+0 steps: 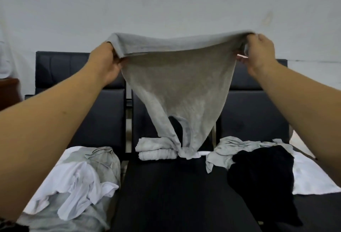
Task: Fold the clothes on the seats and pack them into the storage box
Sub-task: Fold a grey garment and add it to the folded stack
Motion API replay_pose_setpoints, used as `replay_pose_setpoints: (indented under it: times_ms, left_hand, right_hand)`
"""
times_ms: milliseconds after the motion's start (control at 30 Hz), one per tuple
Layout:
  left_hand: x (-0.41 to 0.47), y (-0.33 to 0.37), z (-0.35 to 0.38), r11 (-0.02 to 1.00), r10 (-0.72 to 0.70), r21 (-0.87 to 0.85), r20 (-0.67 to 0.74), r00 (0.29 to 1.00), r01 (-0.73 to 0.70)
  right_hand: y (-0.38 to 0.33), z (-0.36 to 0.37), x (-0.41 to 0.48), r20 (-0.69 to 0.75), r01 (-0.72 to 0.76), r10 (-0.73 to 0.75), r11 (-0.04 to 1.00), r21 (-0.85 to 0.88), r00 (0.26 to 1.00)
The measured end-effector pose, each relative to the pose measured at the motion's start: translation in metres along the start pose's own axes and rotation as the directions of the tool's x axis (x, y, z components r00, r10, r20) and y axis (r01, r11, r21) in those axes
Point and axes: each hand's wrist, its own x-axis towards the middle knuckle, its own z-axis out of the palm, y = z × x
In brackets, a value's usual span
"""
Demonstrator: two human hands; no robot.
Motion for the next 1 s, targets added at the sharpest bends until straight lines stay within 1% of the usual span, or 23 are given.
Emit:
replay_pose_setpoints:
  times_ms: [67,133,200,267,333,367,400,467,500,533,567,633,667,700,733,767,800,833,867,900,933,967,1000]
  left_hand:
    - [-0.014,0.002,-0.007,0.996,-0.031,0.083,0.044,0.999,0.027]
    - [-0.031,-0.001,-0.021,0.963,-0.093,0.258,0.075,0.993,0.071]
    - [-0.051,-0.007,-0.04,0.893,-0.166,0.437,0.109,0.98,0.103]
    - [-0.074,-0.018,-0.063,0.817,-0.266,0.555,0.117,0.957,0.159]
    - [-0.093,-0.028,-0.085,0.73,-0.399,0.635,0.096,0.912,0.253]
    - [-0.103,-0.034,-0.096,0.674,-0.476,0.676,0.091,0.875,0.297]
    - [-0.11,-0.038,-0.106,0.619,-0.553,0.711,0.093,0.828,0.334]
    - [-0.123,-0.044,-0.12,0.49,-0.722,0.768,0.092,0.686,0.412]
    - [-0.129,-0.047,-0.126,0.414,-0.801,0.792,0.083,0.592,0.449]
    - [-0.134,-0.051,-0.128,0.335,-0.866,0.821,0.075,0.494,0.463]
    - [-0.14,-0.058,-0.131,0.252,-0.917,0.859,0.065,0.394,0.445]
    - [-0.15,-0.073,-0.136,0.107,-0.982,0.943,0.05,0.183,0.314]
    - [-0.156,-0.082,-0.138,0.044,-0.998,0.968,0.029,0.064,0.245]
    - [-0.161,-0.091,-0.14,-0.014,-0.999,0.983,-0.009,-0.032,0.185]
    - [-0.166,-0.103,-0.144,-0.067,-0.996,0.987,-0.056,-0.076,0.147]
    - [-0.17,-0.114,-0.147,-0.104,-0.994,0.987,-0.098,-0.055,0.126]
    - [-0.174,-0.126,-0.15,-0.123,-0.991,0.984,-0.128,0.026,0.132]
    - [-0.177,-0.142,-0.154,-0.119,-0.98,0.979,-0.142,0.138,0.167]
    - [-0.179,-0.155,-0.155,-0.08,-0.955,0.972,-0.138,0.264,0.221]
    - [-0.181,-0.172,-0.158,-0.022,-0.915,0.958,-0.135,0.381,0.287]
    - [-0.183,-0.188,-0.16,0.046,-0.862,0.938,-0.136,0.488,0.344]
    - [-0.185,-0.202,-0.162,0.105,-0.806,0.917,-0.148,0.574,0.384]
    - [-0.187,-0.22,-0.166,0.148,-0.75,0.899,-0.17,0.639,0.412]
  right_hand:
    - [-0.002,-0.004,-0.01,-0.024,-0.001,0.0,0.999,-0.037,1.0]
    - [0.004,-0.012,-0.018,-0.038,-0.037,0.033,0.996,-0.087,0.999]
    - [0.015,-0.021,-0.033,-0.025,-0.125,0.123,0.987,-0.102,0.992]
    - [0.031,-0.031,-0.052,-0.008,-0.23,0.231,0.965,-0.125,0.973]
    - [0.049,-0.042,-0.072,0.021,-0.343,0.355,0.915,-0.211,0.935]
    - [0.057,-0.05,-0.084,0.062,-0.411,0.439,0.874,-0.259,0.896]
    - [0.065,-0.057,-0.093,0.115,-0.474,0.528,0.823,-0.313,0.841]
    - [0.076,-0.071,-0.11,0.204,-0.541,0.698,0.677,-0.5,0.686]
    - [0.081,-0.077,-0.118,0.231,-0.526,0.774,0.585,-0.618,0.589]
    - [0.084,-0.081,-0.124,0.249,-0.474,0.834,0.497,-0.727,0.492]
    - [0.089,-0.084,-0.131,0.258,-0.412,0.882,0.42,-0.808,0.394]
    - [0.097,-0.086,-0.146,0.256,-0.308,0.939,0.32,-0.896,0.231]
    - [0.104,-0.087,-0.155,0.245,-0.28,0.955,0.284,-0.917,0.166]
    - [0.112,-0.088,-0.164,0.235,-0.259,0.966,0.257,-0.931,0.112]
    - [0.125,-0.089,-0.174,0.218,-0.236,0.972,0.232,-0.944,0.082]
    - [0.139,-0.09,-0.182,0.199,-0.224,0.974,0.218,-0.95,0.107]
    - [0.154,-0.091,-0.191,0.173,-0.238,0.966,0.216,-0.947,0.191]
    - [0.173,-0.092,-0.198,0.144,-0.291,0.944,0.233,-0.928,0.295]
    - [0.188,-0.091,-0.205,0.105,-0.37,0.906,0.27,-0.889,0.41]
    - [0.207,-0.09,-0.212,0.051,-0.467,0.867,0.316,-0.826,0.496]
    - [0.218,-0.088,-0.22,-0.004,-0.544,0.834,0.356,-0.76,0.551]
    - [0.229,-0.085,-0.226,-0.048,-0.583,0.81,0.377,-0.72,0.584]
    - [0.241,-0.081,-0.232,-0.073,-0.577,0.789,0.38,-0.723,0.61]
